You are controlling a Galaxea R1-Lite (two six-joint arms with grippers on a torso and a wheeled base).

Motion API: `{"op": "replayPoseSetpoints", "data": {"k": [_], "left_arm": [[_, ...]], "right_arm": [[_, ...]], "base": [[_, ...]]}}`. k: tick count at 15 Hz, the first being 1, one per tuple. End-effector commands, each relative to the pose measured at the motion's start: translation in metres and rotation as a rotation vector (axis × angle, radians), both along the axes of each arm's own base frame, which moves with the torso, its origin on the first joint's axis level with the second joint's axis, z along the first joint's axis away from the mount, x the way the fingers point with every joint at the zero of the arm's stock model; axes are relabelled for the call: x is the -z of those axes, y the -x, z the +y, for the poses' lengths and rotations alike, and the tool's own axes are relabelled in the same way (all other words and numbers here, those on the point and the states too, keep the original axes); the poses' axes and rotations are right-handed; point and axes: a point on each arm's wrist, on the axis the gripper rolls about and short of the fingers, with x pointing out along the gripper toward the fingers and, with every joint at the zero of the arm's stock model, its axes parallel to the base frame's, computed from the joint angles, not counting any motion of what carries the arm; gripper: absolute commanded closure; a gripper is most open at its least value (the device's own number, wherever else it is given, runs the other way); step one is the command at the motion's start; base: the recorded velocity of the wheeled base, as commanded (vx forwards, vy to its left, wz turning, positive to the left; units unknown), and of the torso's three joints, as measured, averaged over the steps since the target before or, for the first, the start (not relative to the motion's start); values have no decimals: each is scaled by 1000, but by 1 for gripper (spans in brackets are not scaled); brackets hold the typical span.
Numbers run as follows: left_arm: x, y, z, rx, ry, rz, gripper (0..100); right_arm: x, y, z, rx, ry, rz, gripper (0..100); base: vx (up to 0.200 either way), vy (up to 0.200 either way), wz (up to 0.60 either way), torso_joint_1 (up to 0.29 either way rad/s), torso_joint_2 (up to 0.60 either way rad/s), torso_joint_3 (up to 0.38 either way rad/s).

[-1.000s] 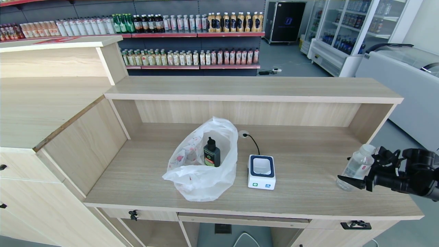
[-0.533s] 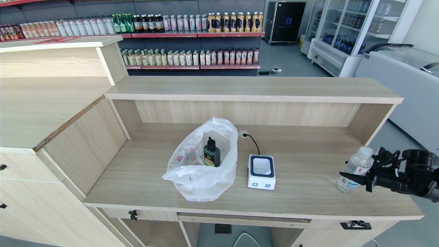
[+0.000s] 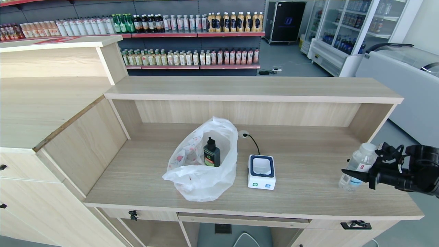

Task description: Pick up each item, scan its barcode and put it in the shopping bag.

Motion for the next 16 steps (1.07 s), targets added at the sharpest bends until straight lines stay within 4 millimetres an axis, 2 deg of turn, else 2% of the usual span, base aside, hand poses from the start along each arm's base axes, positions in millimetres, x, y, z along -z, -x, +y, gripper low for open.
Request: {"op": "replayPoseSetpoints", "data": {"k": [1, 3, 5, 8, 9, 10, 11, 13, 16], "left_arm": [[0, 0, 0, 1, 0, 0, 0], [0, 0, 0, -1, 0, 0, 0], [0, 0, 0, 1, 0, 0, 0], [0, 0, 0, -1, 0, 0, 0], [0, 0, 0, -2, 0, 0, 0], [0, 0, 0, -1, 0, 0, 0], [0, 0, 0, -1, 0, 0, 0], [0, 0, 0, -1, 0, 0, 0], [0, 0, 0, -1, 0, 0, 0]], "right_arm": [[-52, 7, 13, 19, -69, 4, 100], [-117, 27, 32, 61, -220, 62, 100], [-184, 56, 57, 66, -368, 74, 100], [-248, 84, 106, -95, -487, 82, 100], [-260, 90, 123, -152, -504, 87, 100], [-265, 92, 131, -180, -508, 88, 100], [-278, 104, 156, -278, -507, 84, 100], [-289, 119, 182, -386, -500, 74, 100], [-304, 146, 205, -501, -524, 90, 100]], "base": [[0, 0, 0, 0, 0, 0], [0, 0, 0, 0, 0, 0], [0, 0, 0, 0, 0, 0], [0, 0, 0, 0, 0, 0], [0, 0, 0, 0, 0, 0], [0, 0, 0, 0, 0, 0], [0, 0, 0, 0, 0, 0], [0, 0, 0, 0, 0, 0], [0, 0, 0, 0, 0, 0]]}}
